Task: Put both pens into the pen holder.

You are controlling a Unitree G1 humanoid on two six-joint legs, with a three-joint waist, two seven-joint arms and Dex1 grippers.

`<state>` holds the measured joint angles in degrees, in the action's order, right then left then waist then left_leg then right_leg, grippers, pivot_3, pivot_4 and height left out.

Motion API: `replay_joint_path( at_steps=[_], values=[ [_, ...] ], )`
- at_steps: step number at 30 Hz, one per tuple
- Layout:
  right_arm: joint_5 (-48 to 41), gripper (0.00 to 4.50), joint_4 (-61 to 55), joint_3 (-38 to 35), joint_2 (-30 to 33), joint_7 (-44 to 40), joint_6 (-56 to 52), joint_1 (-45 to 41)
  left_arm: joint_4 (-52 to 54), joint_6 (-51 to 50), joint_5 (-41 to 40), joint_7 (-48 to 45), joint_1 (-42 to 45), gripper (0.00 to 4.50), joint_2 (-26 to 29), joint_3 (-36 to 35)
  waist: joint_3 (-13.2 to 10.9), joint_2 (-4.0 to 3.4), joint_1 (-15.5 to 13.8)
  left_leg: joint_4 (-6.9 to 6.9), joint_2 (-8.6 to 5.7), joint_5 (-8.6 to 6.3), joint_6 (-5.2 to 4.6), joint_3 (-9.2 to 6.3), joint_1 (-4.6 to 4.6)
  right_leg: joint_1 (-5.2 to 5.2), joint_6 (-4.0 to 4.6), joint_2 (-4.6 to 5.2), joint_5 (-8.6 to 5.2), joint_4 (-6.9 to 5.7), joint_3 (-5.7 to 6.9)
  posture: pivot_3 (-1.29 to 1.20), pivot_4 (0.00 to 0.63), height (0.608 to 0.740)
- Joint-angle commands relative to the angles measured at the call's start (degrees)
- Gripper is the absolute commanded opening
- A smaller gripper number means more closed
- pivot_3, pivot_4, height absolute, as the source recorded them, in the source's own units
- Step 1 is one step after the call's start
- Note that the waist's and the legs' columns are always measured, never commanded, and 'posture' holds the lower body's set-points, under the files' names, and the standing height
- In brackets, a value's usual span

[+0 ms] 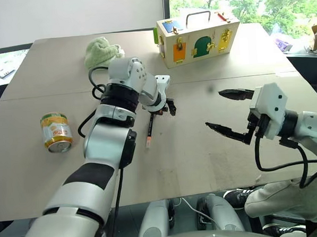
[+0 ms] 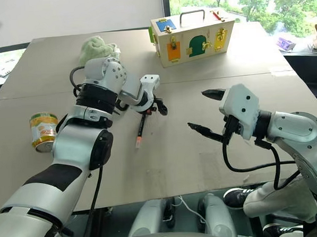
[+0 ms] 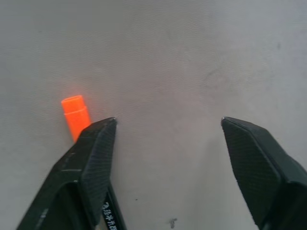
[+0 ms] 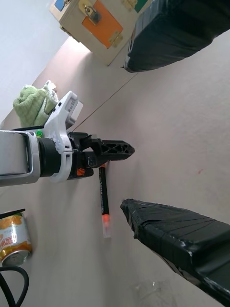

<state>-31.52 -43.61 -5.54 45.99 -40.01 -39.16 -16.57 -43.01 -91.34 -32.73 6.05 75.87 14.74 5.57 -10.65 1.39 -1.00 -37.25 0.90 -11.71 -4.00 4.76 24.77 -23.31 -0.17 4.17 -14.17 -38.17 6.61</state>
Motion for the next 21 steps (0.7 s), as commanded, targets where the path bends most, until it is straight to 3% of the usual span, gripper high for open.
replay_joint_path(
  at_steps=[1, 3, 8, 21],
  values=[
    [-0.94, 4.5, -2.72, -2.75, 0.86, 1.02, -0.32, 0.34, 8.18, 1.82, 2.96, -6.2, -0.4, 3.57, 2.02, 6.27, -0.01, 0.01, 0.01, 0.0, 0.0, 0.0, 0.0, -0.01, 0.01, 0.0, 0.0, 0.0, 0.0, -0.01, 0.01, 0.0, 0.15, 0.74],
    [-1.06, 4.5, -2.94, -2.83, 1.01, 1.29, -0.47, 0.5, 12.35, 2.52, 4.32, -8.56, -0.77, 3.57, 3.45, 8.83, -0.01, 0.01, 0.09, 0.0, 0.01, -0.01, 0.01, -0.01, 0.04, -0.03, 0.01, 0.01, 0.0, -0.01, 0.0, 0.0, 0.15, 0.74],
    [-0.76, 4.5, -2.66, -1.82, 0.93, 1.62, -0.29, 0.04, 18.73, -1.1, 3.97, -10.06, -1.47, 3.57, 6.01, 7.07, -0.01, 0.01, 0.06, 0.03, 0.01, -0.01, 0.01, 0.0, 0.1, -0.1, 0.22, 0.01, 0.11, 0.0, -0.04, 0.0, 0.15, 0.74],
    [-0.44, 4.5, -1.54, -0.52, 1.03, 1.17, 0.04, -1.14, 9.73, -1.16, -2.07, -5.32, -4.27, 3.57, 6.59, 5.65, -0.02, 0.02, 0.03, 0.0, 0.01, 0.0, 0.0, 0.01, 0.12, -0.1, 0.03, 0.01, 0.0, 0.0, -0.03, 0.0, 0.15, 0.74]
  ],
)
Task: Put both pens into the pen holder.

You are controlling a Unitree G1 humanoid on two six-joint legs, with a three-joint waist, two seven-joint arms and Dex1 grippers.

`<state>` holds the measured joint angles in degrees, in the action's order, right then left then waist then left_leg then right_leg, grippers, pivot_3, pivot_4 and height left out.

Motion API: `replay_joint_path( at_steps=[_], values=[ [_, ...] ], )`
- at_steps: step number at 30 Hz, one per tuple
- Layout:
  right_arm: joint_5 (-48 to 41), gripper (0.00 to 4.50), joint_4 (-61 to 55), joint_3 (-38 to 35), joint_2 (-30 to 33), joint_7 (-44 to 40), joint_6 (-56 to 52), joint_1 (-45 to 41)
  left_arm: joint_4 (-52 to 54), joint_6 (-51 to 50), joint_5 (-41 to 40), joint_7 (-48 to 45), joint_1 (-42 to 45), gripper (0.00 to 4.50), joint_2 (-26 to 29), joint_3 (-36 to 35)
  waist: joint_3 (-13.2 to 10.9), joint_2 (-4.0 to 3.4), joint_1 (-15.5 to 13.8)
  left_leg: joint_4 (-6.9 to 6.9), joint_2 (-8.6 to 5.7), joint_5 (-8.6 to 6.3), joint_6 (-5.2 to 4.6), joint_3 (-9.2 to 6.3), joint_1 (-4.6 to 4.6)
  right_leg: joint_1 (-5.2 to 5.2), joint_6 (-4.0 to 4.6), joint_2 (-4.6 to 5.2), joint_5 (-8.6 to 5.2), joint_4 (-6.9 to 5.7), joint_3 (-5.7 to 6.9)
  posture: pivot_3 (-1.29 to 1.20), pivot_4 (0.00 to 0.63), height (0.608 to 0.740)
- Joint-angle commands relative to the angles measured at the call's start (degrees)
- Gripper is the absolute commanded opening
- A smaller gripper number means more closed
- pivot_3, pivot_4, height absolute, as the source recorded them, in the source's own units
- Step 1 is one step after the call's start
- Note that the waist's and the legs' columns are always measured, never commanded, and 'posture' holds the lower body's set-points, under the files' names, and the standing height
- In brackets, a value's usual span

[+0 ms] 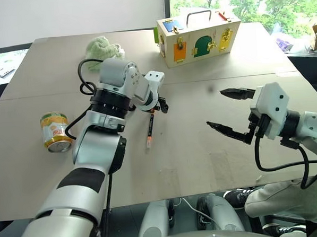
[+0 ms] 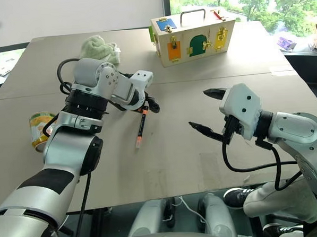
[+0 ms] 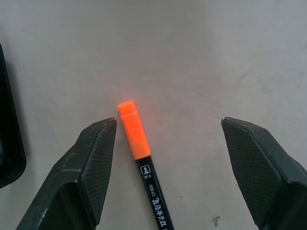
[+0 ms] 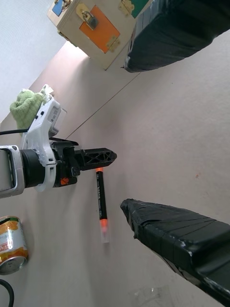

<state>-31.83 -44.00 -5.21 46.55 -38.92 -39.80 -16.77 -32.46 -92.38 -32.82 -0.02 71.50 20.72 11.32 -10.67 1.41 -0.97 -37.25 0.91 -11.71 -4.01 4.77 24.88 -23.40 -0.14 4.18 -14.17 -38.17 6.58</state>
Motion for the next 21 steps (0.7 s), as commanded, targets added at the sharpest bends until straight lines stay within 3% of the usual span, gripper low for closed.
replay_joint_path(
  at_steps=[1, 4, 7, 9, 13, 17, 19, 21],
  values=[
    [-0.21, 4.5, -1.25, -0.93, 0.45, 0.14, 0.61, -0.85, -1.25, -0.12, -2.41, 0.95, -0.12, 3.57, 0.6, 0.22, 0.0, 0.0, 0.01, 0.0, 0.0, 0.0, 0.0, 0.0, 0.0, 0.0, 0.0, 0.0, 0.0, 0.0, 0.0, 0.0, 0.15, 0.74],
    [-0.29, 4.5, -1.48, -0.97, 0.42, 0.32, 0.46, -0.76, -2.97, -0.12, -3.82, 1.29, -0.36, 3.57, 0.61, 1.16, 0.01, -0.01, 0.01, 0.0, 0.0, 0.0, 0.0, 0.01, -0.02, 0.01, 0.01, 0.0, 0.01, 0.0, -0.01, 0.0, 0.15, 0.74],
    [-0.39, 4.5, -1.71, -1.11, 0.42, 0.54, 0.22, -0.59, -4.74, -0.12, -6.14, 1.64, -0.35, 2.93, 0.76, 2.14, 0.02, -0.02, 0.01, 0.0, 0.0, 0.0, 0.0, 0.02, -0.06, 0.02, 0.0, 0.0, 0.0, -0.01, -0.02, 0.0, 0.15, 0.74],
    [-0.43, 4.5, -1.8, -1.24, 0.41, 0.62, 0.19, -0.37, -5.34, -0.12, -7.67, 2.09, -0.22, 2.04, 1.04, 2.82, 0.03, -0.02, 0.01, 0.0, 0.0, 0.0, 0.0, 0.03, -0.06, 0.02, 0.01, 0.0, 0.01, -0.02, -0.03, 0.0, 0.15, 0.74],
    [-0.32, 4.5, -1.86, -1.22, 0.36, 0.76, 0.29, -0.01, -2.88, -0.12, -13.6, 2.54, -0.56, 0.67, 3.34, 5.21, 0.03, -0.02, -0.07, 0.0, -0.01, 0.0, 0.0, 0.02, -0.05, 0.02, 0.13, 0.01, 0.07, -0.02, -0.04, 0.0, 0.15, 0.74],
    [-0.31, 4.5, -1.87, -1.32, 0.3, 1.08, 0.26, 0.52, 8.6, -0.12, -28.09, -0.94, -1.14, 0.67, 11.02, 8.64, 0.01, 0.0, -0.01, -0.04, -0.01, 0.0, 0.0, 0.0, -0.03, 0.02, 0.21, 0.04, 0.12, -0.02, -0.02, 0.0, 0.15, 0.74],
    [-0.38, 4.5, -1.8, -1.41, 0.19, 1.23, 0.23, 0.62, 10.8, -0.12, -35.85, -1.48, -0.69, 0.67, 13.9, 6.95, 0.0, 0.01, 0.23, -0.04, -0.01, 0.0, 0.0, -0.01, 0.01, 0.0, 0.22, 0.04, 0.12, -0.02, -0.02, 0.0, 0.15, 0.74],
    [-0.48, 4.5, -1.72, -1.5, 0.09, 1.32, 0.24, 0.65, 16.54, -0.12, -38.66, -2.09, -1.0, 0.67, 16.93, 6.62, 0.0, -0.01, 0.32, -0.03, 0.0, 0.0, 0.0, 0.0, -0.03, -0.01, 0.23, 0.04, 0.13, -0.03, -0.07, 0.0, 0.15, 0.74]
  ],
)
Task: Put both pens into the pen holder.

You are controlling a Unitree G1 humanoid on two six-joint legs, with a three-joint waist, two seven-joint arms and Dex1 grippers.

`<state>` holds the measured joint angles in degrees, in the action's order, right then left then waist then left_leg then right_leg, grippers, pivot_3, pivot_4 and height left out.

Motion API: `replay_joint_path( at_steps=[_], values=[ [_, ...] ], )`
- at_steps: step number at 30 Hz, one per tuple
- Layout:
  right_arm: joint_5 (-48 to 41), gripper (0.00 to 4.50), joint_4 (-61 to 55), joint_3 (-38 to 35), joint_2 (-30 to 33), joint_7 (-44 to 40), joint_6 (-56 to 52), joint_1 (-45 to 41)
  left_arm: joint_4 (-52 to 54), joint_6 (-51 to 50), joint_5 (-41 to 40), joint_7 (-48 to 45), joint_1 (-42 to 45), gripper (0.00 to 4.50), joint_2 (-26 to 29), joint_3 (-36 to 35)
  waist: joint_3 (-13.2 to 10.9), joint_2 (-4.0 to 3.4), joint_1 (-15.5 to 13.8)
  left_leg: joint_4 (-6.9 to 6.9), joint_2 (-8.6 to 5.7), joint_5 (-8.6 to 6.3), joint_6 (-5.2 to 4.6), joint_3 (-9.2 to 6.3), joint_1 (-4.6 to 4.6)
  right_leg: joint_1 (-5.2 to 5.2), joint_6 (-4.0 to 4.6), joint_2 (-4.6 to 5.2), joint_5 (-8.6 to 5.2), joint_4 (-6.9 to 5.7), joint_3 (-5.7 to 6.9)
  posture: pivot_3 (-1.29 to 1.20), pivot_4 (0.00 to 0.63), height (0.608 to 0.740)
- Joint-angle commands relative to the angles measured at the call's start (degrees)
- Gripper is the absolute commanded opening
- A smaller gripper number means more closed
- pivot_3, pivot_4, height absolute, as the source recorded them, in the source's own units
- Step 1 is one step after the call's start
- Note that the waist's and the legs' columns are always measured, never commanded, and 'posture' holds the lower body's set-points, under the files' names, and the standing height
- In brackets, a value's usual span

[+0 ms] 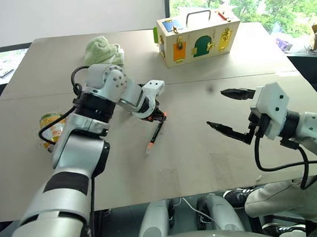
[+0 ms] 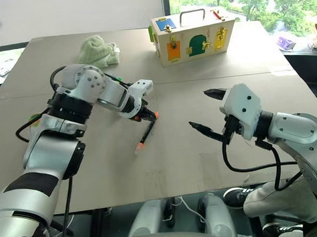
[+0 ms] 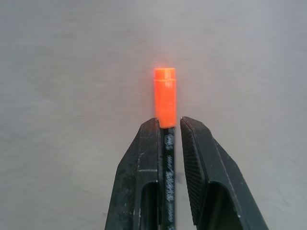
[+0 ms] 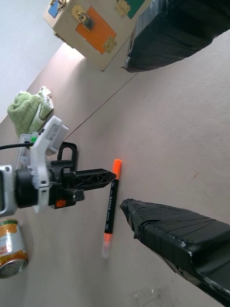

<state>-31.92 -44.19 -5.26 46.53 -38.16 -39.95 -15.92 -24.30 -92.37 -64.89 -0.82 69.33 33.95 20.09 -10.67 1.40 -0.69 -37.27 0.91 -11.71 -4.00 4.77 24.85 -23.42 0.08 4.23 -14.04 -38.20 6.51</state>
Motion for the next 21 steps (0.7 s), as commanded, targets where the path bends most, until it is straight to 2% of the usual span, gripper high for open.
replay_joint_path(
  at_steps=[1, 2, 5, 8, 10, 12, 15, 18, 21],
  values=[
    [-0.41, 4.5, -1.46, -1.49, 0.09, 0.58, 0.42, -0.18, 12.49, -0.13, -7.06, -2.17, 0.59, 0.67, 4.23, -4.44, 0.0, 0.0, -0.01, 0.0, 0.0, 0.0, 0.0, -0.01, -0.02, 0.0, 0.0, 0.0, 0.0, -0.01, 0.0, 0.0, 0.15, 0.74],
    [-0.45, 4.5, -1.38, -1.51, 0.03, 0.63, 0.42, -0.22, 14.99, -0.13, -8.06, -2.72, 0.38, 0.67, 4.49, -6.88, 0.0, 0.0, -0.08, 0.01, 0.0, 0.0, 0.0, -0.02, -0.02, 0.0, 0.01, -0.01, 0.0, -0.01, 0.0, 0.0, 0.15, 0.74],
    [-0.56, 4.5, -1.25, -1.63, -0.05, 0.69, 0.5, -0.2, 22.98, 6.79, -3.69, -0.65, -2.33, 0.67, 2.08, -15.69, 0.0, 0.0, -0.34, -0.04, -0.01, 0.0, 0.0, -0.04, 0.0, 0.03, 0.01, 0.0, 0.0, -0.02, 0.03, 0.0, 0.15, 0.74],
    [-0.45, 4.5, -0.98, -1.65, -0.14, 0.77, 0.77, -0.4, 35.2, 25.9, 9.52, -2.27, -7.88, 0.67, 1.4, -17.13, 0.01, -0.01, -0.25, -0.06, -0.04, 0.0, 0.0, -0.01, -0.07, 0.1, 0.0, 0.01, 0.0, -0.01, 0.0, 0.0, 0.15, 0.74],
    [-0.19, 4.5, -0.58, -1.46, -0.37, 0.96, 1.07, -0.95, 37.32, 40.83, 13.81, -8.14, -11.93, 0.67, -2.97, -21.52, 0.02, -0.03, -0.29, -0.04, -0.03, 0.0, 0.0, 0.03, -0.13, 0.1, 0.03, 0.0, 0.02, -0.03, -0.03, 0.0, 0.15, 0.74],
    [-0.13, 4.5, -0.37, -1.24, -0.62, 1.07, 1.29, -1.48, 38.57, 58.12, 27.13, -13.76, -15.37, 0.67, -1.19, -18.38, 0.02, -0.03, -0.27, -0.06, -0.02, 0.01, 0.01, 0.04, -0.11, 0.1, 0.04, -0.01, 0.02, -0.08, 0.0, 0.0, 0.15, 0.74],
    [-0.22, 4.5, -0.17, -1.05, -0.96, 0.83, 1.58, -1.89, 37.48, 77.34, 42.49, -22.0, -19.12, 0.67, 2.73, -13.68, 0.02, -0.04, -0.1, -0.01, 0.0, 0.01, 0.0, 0.21, -0.17, 0.09, 0.04, -0.07, 0.02, -0.08, -0.1, 0.0, 0.15, 0.74],
    [-0.24, 4.5, 0.15, -0.65, -1.26, 0.62, 1.8, -2.35, 34.48, 89.17, 51.33, -26.9, -22.43, 0.67, 5.55, -12.04, 0.04, -0.05, -0.3, 0.0, 0.0, 0.0, 0.0, 0.21, -0.17, 0.08, 0.05, -0.06, 0.02, -0.07, -0.09, 0.0, 0.15, 0.74],
    [-0.37, 4.5, 0.38, -0.2, -1.74, 0.44, 1.89, -2.92, 31.42, 98.28, 55.93, -30.07, -26.59, 0.67, 6.85, -13.21, 0.04, -0.05, -0.32, -0.03, 0.0, -0.01, -0.02, 0.17, -0.13, 0.08, 0.03, -0.04, 0.02, -0.06, -0.07, 0.0, 0.15, 0.74]
  ],
)
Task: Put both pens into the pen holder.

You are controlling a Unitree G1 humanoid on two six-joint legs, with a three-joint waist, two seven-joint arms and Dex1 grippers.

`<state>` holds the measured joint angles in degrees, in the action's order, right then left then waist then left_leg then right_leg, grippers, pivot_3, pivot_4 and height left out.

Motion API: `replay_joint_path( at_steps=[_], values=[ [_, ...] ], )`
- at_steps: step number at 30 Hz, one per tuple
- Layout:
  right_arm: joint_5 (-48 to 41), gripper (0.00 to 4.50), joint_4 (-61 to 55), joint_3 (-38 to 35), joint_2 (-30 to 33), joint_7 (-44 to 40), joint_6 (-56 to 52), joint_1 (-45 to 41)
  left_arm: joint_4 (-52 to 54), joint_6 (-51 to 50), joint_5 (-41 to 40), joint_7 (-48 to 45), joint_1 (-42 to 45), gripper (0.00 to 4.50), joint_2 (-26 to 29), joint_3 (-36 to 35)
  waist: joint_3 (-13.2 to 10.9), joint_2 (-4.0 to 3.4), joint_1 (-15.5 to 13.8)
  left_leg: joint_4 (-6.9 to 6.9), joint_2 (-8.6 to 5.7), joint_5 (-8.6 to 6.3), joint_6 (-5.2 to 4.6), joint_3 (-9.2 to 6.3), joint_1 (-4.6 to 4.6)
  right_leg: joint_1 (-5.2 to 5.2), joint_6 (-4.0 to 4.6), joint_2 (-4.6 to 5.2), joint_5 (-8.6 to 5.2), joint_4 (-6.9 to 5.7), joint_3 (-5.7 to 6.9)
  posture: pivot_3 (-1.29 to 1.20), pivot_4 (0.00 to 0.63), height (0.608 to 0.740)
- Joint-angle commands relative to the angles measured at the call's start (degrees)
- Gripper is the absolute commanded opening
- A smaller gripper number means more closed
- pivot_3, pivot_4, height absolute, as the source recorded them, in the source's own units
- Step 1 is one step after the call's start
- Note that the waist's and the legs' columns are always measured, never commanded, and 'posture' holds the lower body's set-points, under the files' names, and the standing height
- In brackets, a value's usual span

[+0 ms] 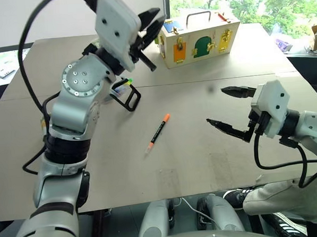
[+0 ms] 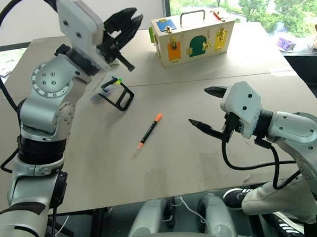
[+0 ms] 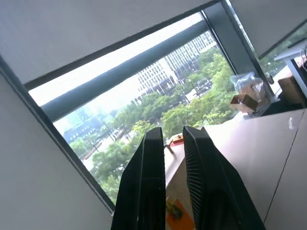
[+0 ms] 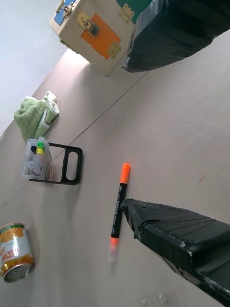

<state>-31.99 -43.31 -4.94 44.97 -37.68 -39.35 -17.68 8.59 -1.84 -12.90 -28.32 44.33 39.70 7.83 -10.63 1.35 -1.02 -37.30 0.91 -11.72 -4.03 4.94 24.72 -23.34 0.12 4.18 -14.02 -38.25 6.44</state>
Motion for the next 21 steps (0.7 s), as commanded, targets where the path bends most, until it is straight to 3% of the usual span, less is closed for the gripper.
replay_joint_path(
  at_steps=[1, 6, 8, 12, 14, 15, 17, 21],
  values=[
    [-0.28, 4.5, -0.45, -0.34, -0.3, -0.12, 1.3, -1.3, -2.74, 10.04, 4.65, -3.49, -2.91, 0.67, 1.17, -1.52, 0.0, 0.0, 0.02, -0.01, 0.0, -0.01, -0.01, -0.02, 0.01, 0.0, 0.0, 0.0, 0.0, 0.0, 0.01, 0.0, 0.15, 0.74],
    [-0.31, 4.5, -0.34, 0.05, -0.54, -0.3, 1.29, -1.54, -8.35, 19.49, 9.58, -5.48, -4.82, 0.67, 1.26, -2.64, 0.0, 0.0, -0.03, -0.01, 0.01, -0.01, -0.03, -0.05, 0.06, -0.03, -0.01, 0.0, 0.0, 0.0, 0.06, 0.0, 0.15, 0.74],
    [-0.36, 4.5, -0.39, 0.03, -0.51, -0.33, 1.18, -1.47, -9.03, 16.03, 6.47, -5.21, -4.29, 0.67, -0.71, -4.48, 0.0, 0.0, -0.01, -0.02, 0.01, -0.03, -0.06, -0.03, 0.06, -0.02, -0.01, 0.01, 0.0, 0.0, 0.06, 0.0, 0.15, 0.74],
    [-0.13, 4.5, -0.77, 0.03, -0.11, -0.52, 1.0, -1.03, -2.23, -6.68, -9.21, -4.32, -4.17, 0.67, -5.68, -8.15, 0.0, 0.01, 0.07, -0.05, 0.02, -0.04, -0.07, -0.09, 0.08, -0.02, -0.05, 0.0, -0.02, 0.0, 0.09, 0.0, 0.15, 0.74],
    [-0.13, 4.5, -0.98, -0.16, -0.01, -0.44, 0.83, -0.77, 6.4, -27.74, -23.77, -0.73, -4.72, 0.67, -5.13, -9.87, -0.01, 0.03, 0.19, -0.07, 0.03, -0.03, -0.07, -0.11, 0.09, -0.01, -0.09, -0.01, -0.04, 0.0, 0.09, 0.0, 0.15, 0.74],
    [-0.16, 4.5, -1.02, -0.33, 0.05, -0.42, 0.77, -0.67, 10.17, -35.35, -34.67, 1.18, -4.49, 1.05, -4.42, -11.85, -0.02, 0.04, 0.24, -0.08, 0.03, -0.03, -0.07, -0.12, 0.1, -0.02, -0.13, -0.01, -0.06, -0.01, 0.08, 0.0, 0.15, 0.74],
    [-0.17, 4.5, -1.06, -0.5, 0.13, -0.4, 0.72, -0.55, 13.82, -48.28, -45.62, 5.62, -3.6, 1.49, -2.09, -14.22, -0.03, 0.05, 0.32, -0.09, 0.04, -0.03, -0.07, -0.18, 0.11, -0.01, -0.26, -0.01, -0.14, -0.01, 0.08, 0.0, 0.15, 0.74],
    [-0.03, 4.5, -1.07, -0.42, -0.18, 0.02, 0.73, -0.29, 15.03, -69.7, -50.68, 19.91, -0.32, 3.17, 1.33, -14.11, 0.0, 0.01, 0.17, -0.08, 0.04, -0.03, -0.06, -0.14, -0.06, 0.05, -0.28, -0.05, -0.15, -0.11, 0.02, 0.0, 0.15, 0.74]
  ],
)
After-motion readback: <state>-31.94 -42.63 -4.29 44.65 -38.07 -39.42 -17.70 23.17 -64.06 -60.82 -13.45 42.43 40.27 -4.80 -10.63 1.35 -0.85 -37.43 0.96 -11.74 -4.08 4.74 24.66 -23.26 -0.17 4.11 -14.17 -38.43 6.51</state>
